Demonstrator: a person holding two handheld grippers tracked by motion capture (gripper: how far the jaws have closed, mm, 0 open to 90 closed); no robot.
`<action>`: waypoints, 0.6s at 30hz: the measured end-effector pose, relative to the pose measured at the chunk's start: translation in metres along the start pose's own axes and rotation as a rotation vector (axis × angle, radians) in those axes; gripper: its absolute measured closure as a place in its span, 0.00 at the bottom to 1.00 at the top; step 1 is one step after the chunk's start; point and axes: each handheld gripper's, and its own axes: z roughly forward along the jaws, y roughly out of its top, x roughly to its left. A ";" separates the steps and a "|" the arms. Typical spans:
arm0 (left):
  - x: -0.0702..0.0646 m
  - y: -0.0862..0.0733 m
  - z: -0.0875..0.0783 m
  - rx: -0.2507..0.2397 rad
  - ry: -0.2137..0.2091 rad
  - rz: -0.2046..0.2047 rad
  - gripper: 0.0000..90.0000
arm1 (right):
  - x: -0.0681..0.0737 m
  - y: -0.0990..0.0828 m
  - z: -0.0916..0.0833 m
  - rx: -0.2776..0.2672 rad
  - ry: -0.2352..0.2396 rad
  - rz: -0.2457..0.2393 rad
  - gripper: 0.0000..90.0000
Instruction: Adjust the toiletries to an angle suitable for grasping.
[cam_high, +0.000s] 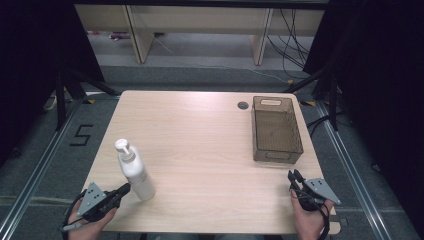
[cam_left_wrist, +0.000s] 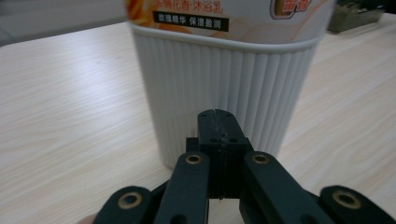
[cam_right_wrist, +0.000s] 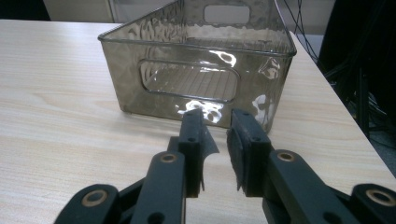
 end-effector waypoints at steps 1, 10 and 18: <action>-0.003 0.001 0.003 -0.006 -0.017 0.004 1.00 | 0.000 0.000 0.000 0.000 0.000 0.000 0.84; -0.031 0.025 0.036 -0.018 -0.120 0.062 1.00 | -0.001 0.001 -0.001 0.022 0.003 -0.029 0.84; -0.042 0.040 0.063 -0.035 -0.090 0.064 1.00 | -0.001 0.000 0.000 0.005 0.032 -0.022 0.84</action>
